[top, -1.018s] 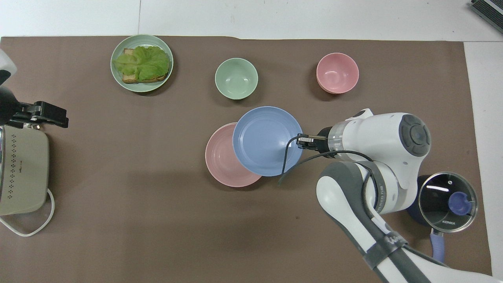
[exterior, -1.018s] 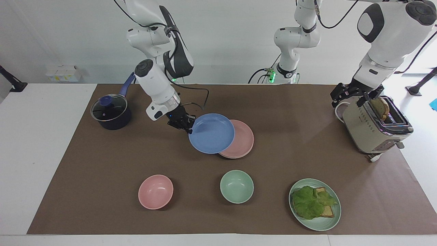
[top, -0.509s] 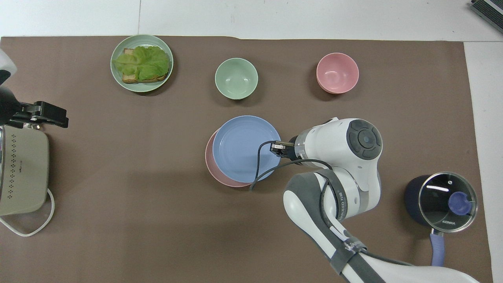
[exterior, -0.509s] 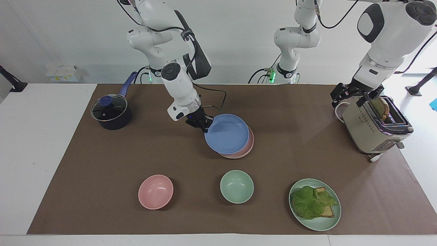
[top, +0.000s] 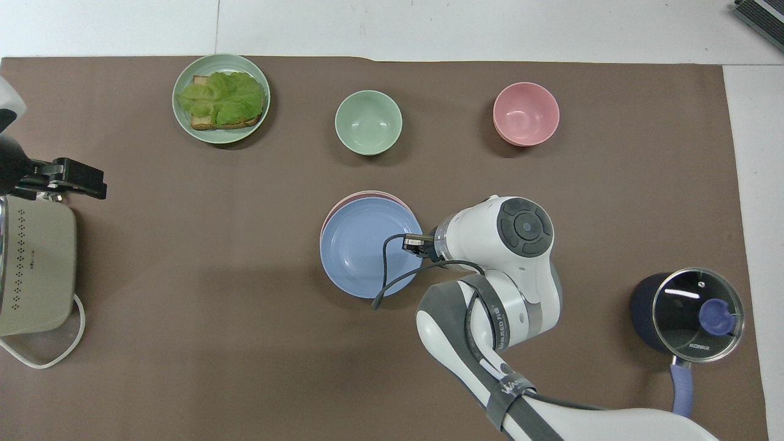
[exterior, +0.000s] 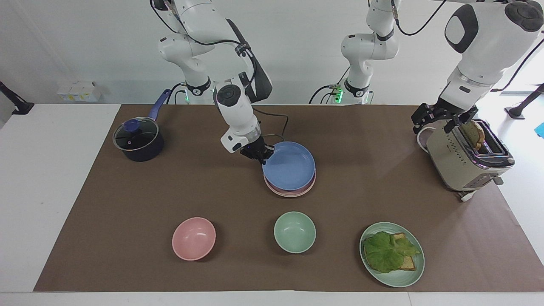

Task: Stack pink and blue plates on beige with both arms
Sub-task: 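Lower the blue plate onto the pink plate with the right gripper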

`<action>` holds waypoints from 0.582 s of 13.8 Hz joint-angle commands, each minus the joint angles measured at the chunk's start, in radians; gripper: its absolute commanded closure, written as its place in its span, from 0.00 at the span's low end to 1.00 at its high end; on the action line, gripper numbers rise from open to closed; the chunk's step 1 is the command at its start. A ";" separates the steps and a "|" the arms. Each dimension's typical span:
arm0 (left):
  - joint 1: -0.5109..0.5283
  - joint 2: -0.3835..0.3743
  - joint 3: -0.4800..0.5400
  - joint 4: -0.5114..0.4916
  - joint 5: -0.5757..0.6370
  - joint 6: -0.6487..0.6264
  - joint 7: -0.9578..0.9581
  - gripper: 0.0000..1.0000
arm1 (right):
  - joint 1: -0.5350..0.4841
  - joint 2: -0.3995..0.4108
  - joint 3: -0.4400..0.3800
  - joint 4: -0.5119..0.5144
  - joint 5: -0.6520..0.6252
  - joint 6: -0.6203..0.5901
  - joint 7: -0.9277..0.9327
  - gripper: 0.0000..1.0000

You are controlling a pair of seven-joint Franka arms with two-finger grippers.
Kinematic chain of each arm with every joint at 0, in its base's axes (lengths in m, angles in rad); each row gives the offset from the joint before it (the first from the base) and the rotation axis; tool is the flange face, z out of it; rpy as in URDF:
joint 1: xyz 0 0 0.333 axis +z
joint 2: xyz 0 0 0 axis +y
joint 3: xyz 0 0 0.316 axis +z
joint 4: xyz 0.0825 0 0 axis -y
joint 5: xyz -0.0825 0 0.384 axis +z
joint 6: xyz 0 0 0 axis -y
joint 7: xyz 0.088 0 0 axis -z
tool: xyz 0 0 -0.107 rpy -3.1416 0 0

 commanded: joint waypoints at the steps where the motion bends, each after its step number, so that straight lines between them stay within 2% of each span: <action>1: 0.005 -0.009 -0.004 0.007 0.016 -0.017 0.003 0.00 | 0.003 0.017 -0.002 0.013 -0.025 0.026 0.032 1.00; 8: 0.005 -0.009 -0.004 0.007 0.016 -0.017 0.003 0.00 | -0.006 0.033 -0.001 0.022 -0.022 0.085 0.031 1.00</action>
